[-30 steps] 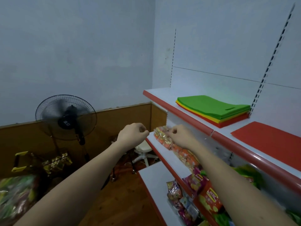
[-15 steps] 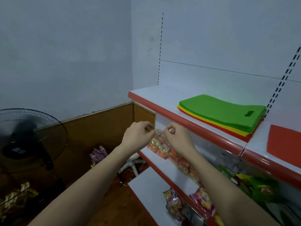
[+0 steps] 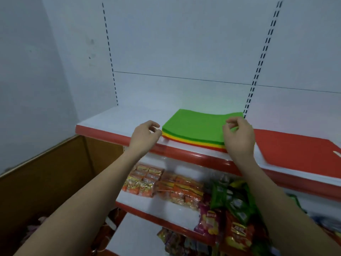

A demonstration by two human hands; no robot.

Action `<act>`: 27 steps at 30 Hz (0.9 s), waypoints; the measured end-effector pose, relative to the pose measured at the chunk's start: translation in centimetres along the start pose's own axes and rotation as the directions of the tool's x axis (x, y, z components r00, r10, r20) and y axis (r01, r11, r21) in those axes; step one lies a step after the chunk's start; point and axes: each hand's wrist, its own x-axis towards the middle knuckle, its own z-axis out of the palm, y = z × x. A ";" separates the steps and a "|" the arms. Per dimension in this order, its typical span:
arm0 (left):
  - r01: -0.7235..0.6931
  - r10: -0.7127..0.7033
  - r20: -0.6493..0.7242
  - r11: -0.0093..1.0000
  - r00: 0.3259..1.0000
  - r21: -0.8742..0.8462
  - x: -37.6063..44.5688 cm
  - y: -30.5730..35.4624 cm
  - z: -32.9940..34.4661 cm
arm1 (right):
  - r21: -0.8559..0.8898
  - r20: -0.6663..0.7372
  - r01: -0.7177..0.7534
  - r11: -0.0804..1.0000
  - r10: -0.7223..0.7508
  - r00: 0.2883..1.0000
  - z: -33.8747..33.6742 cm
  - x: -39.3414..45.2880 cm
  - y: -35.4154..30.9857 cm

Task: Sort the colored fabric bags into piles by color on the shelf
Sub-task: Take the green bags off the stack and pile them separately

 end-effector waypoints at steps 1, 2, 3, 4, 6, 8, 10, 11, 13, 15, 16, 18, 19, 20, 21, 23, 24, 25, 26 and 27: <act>-0.003 0.003 0.004 1.000 1.000 0.000 1.2 0.1 0.8 | -0.053 -0.064 -0.028 0.998 0.024 0.998 -0.5 0.8 1.2; -0.001 0.001 0.007 1.000 1.000 0.009 2.4 0.2 1.5 | -0.112 -0.097 -0.058 0.992 0.047 0.994 -0.7 1.4 2.4; 0.005 -0.005 0.016 1.000 1.000 0.025 3.4 0.3 2.3 | -0.160 -0.110 -0.094 0.983 0.076 0.991 -0.9 1.9 3.5; 0.008 -0.010 0.035 0.999 0.999 0.046 4.3 0.4 3.2 | -0.185 -0.110 -0.139 0.973 0.120 0.987 -0.9 2.2 4.4; 0.007 -0.014 0.081 0.996 0.997 0.086 6.0 0.4 4.6 | -0.160 -0.074 -0.250 0.955 0.241 0.968 -0.6 2.6 5.5; 0.005 -0.017 0.105 0.993 0.994 0.115 7.3 0.3 5.5 | -0.088 -0.047 -0.332 0.939 0.329 0.943 -0.1 2.9 5.8; 0.010 -0.024 0.110 0.991 0.994 0.130 8.1 -0.2 6.2 | -0.039 -0.058 -0.347 0.937 0.345 0.937 0.3 2.7 6.3; 0.014 -0.030 0.118 0.992 0.993 0.129 8.2 -0.5 6.5 | -0.011 -0.065 -0.350 0.937 0.348 0.935 0.5 2.5 6.6; 0.019 -0.034 0.118 0.991 0.992 0.130 8.0 -1.3 7.1 | 0.038 -0.085 -0.334 0.942 0.337 0.938 0.6 2.1 6.9; 0.006 -0.020 0.090 0.989 0.996 0.151 7.8 -1.8 7.5 | 0.050 -0.112 -0.307 0.951 0.310 0.944 0.7 1.9 7.1; -0.002 -0.011 0.080 0.988 0.997 0.157 7.8 -2.0 7.7 | 0.051 -0.119 -0.298 0.953 0.302 0.946 0.7 1.9 7.1; 0.000 -0.011 0.075 0.988 0.997 0.152 8.0 -2.1 7.9 | 0.049 -0.124 -0.285 0.957 0.289 0.949 0.8 1.8 7.2; 0.006 -0.018 0.079 0.990 0.997 0.144 8.2 -2.3 7.9 | 0.039 -0.130 -0.278 0.960 0.281 0.951 0.9 1.8 7.2; 0.011 -0.023 0.087 0.991 0.996 0.136 8.3 -2.4 8.0 | 0.025 -0.135 -0.271 0.962 0.272 0.953 0.9 1.8 7.2; 0.010 -0.023 0.099 0.991 0.995 0.131 8.4 -2.5 8.0 | 0.011 -0.139 -0.268 0.963 0.267 0.954 0.9 1.7 7.2; -0.008 -0.011 0.136 0.990 0.991 0.141 8.7 -2.8 8.2 | -0.019 -0.156 -0.254 0.967 0.248 0.956 1.0 1.7 7.5; -0.016 -0.007 0.156 0.989 0.988 0.146 8.9 -2.8 8.3 | -0.040 -0.166 -0.240 0.970 0.230 0.959 1.0 1.7 7.6; -0.014 -0.011 0.173 0.990 0.985 0.143 9.1 -2.8 8.3 | -0.054 -0.173 -0.226 0.973 0.214 0.961 1.0 1.6 7.8; -0.004 -0.021 0.182 0.991 0.983 0.137 9.2 -2.8 8.3 | -0.063 -0.172 -0.218 0.974 0.205 0.964 1.0 1.6 7.8; 0.004 -0.029 0.183 0.991 0.983 0.135 9.3 -2.8 8.4 | -0.064 -0.170 -0.215 0.975 0.201 0.965 1.1 1.6 7.9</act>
